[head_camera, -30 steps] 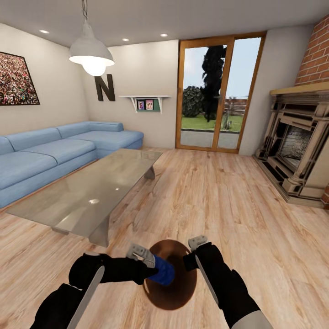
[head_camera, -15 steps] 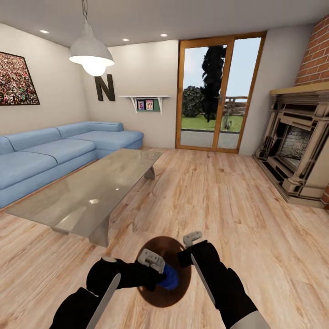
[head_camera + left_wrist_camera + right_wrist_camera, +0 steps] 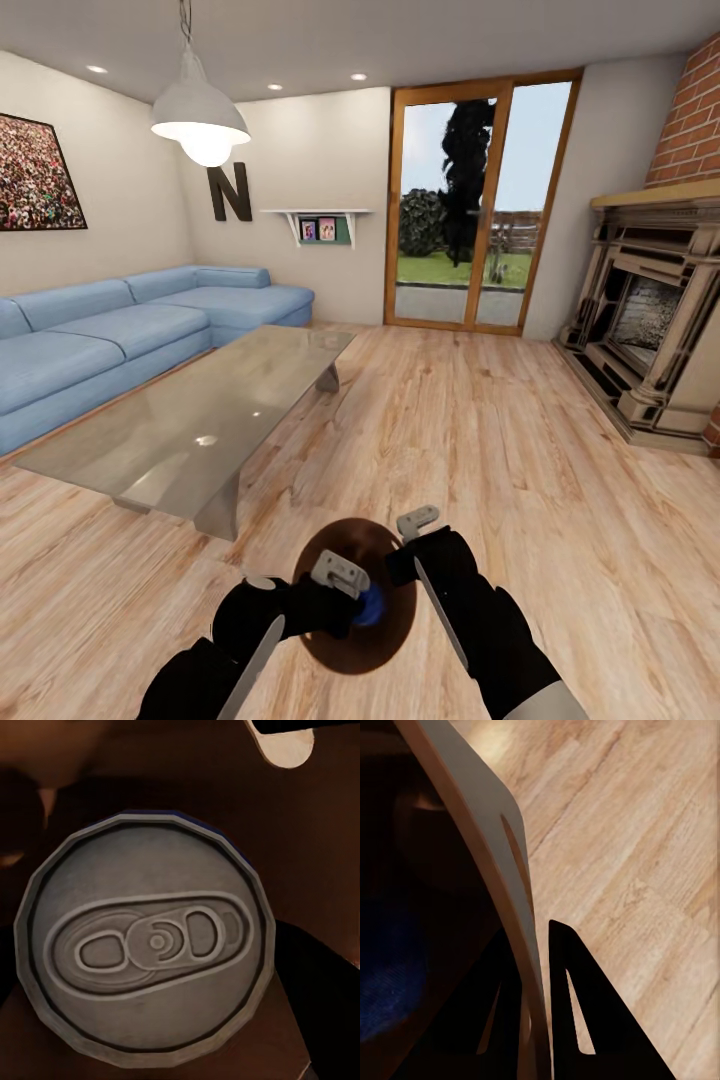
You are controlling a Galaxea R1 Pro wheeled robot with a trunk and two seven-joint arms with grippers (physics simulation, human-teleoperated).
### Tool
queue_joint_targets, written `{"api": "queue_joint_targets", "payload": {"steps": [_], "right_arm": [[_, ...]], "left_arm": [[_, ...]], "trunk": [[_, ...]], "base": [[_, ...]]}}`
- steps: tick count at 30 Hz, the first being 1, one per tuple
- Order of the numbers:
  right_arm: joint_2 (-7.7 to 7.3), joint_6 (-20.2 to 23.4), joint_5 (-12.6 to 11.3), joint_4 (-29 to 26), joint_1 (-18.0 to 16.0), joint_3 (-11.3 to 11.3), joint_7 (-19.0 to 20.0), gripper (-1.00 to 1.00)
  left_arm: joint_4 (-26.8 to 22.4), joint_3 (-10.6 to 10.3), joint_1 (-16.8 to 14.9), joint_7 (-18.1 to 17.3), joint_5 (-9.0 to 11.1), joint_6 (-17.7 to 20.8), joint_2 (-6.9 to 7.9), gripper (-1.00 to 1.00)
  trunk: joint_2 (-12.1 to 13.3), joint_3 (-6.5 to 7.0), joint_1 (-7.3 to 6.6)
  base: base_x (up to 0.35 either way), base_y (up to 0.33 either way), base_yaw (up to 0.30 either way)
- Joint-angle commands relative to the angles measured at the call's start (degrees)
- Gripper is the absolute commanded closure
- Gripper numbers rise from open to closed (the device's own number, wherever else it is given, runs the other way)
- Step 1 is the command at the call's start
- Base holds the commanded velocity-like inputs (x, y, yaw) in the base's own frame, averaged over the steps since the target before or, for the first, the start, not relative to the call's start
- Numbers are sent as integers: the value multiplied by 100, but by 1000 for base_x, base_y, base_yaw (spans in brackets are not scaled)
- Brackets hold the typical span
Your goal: Put the three can of soda from the living room inside the tash can in the kitchen.
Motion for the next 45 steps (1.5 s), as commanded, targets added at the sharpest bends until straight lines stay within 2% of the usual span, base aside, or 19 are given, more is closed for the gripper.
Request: {"api": "queue_joint_targets", "payload": {"steps": [1, 7, 11, 17, 18, 31, 40, 43, 45], "right_arm": [[3, 1, -83, -1, -1, 2, 28, 100], [11, 1, -82, -1, 4, 6, 28, 100], [17, 1, -82, 4, 5, 6, 28, 100], [17, 1, -82, 6, 11, 67, 28, 100], [17, 1, -84, 6, 12, 81, 28, 100], [15, 1, -87, 6, 24, 146, 28, 100], [9, 1, -91, 6, 31, 147, 34, 100], [9, 1, -91, 9, 31, 147, 32, 100], [4, 1, -91, 16, 31, 147, 34, 100]], "left_arm": [[34, -17, 0, 51, 11, -33, -2, 100], [191, -107, 0, 444, 5, -164, -16, 100], [288, -264, 0, 713, 1, -288, -23, 100], [528, -300, 0, 812, 2, -408, -106, 100], [542, -301, 0, 814, 2, -421, -111, -100], [609, -307, 0, 825, 3, -491, -124, -100], [513, -277, 15, 778, 36, -585, -68, -100], [335, -259, 21, 760, 44, -622, -59, -100], [50, -245, 30, 741, 51, -632, -48, -100]], "trunk": [[0, 1, 0], [0, 1, 0], [0, 1, 0], [0, 1, 0], [0, 1, 0], [0, 1, 0], [0, 1, 0], [0, 1, 0], [0, 1, 0]], "base": [[0, 0, 0], [0, 0, 0], [0, 0, 0], [0, 0, 0], [0, 0, 0], [0, 0, 0], [0, 0, 0], [0, 0, 0], [0, 0, 0]]}}
